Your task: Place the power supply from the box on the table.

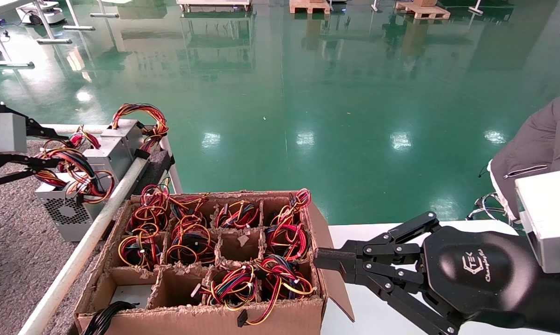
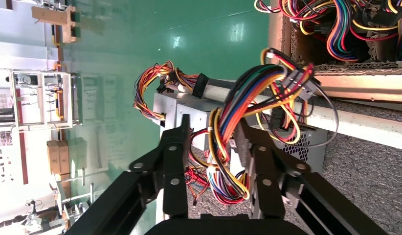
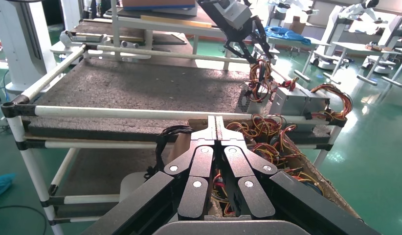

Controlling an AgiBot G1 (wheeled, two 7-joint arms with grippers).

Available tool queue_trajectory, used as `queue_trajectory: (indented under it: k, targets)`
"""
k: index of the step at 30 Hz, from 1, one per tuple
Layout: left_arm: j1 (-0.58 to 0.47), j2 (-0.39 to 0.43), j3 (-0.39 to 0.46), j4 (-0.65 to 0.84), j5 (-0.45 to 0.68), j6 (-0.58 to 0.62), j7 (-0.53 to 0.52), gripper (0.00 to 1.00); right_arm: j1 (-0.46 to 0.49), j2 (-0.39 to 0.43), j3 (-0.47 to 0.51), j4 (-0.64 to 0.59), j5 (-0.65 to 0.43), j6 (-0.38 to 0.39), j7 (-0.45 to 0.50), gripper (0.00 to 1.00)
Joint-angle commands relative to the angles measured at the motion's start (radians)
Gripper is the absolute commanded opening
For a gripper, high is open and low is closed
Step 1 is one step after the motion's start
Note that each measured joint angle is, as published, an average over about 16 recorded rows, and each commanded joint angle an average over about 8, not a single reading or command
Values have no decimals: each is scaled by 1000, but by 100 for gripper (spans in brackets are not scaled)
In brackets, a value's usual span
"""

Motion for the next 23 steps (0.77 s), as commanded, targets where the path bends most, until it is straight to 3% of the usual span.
queue_trajectory:
  k: [1, 16, 17, 20, 23]
  targets:
    - [1, 0, 0, -2, 0, -1, -2, 100, 0, 0, 0, 0, 0, 0, 0, 0]
    - [13, 0, 0, -14, -2, -9, -13, 100, 0, 0, 0, 0, 0, 0, 0, 0]
    - [14, 0, 0, -14, -2, -9, -13, 100, 0, 0, 0, 0, 0, 0, 0, 6]
    - [15, -1, 0, -17, -4, -9, -14, 100, 0, 0, 0, 0, 0, 0, 0, 44]
    - [16, -1, -1, -18, -4, -9, -15, 100, 0, 0, 0, 0, 0, 0, 0, 70]
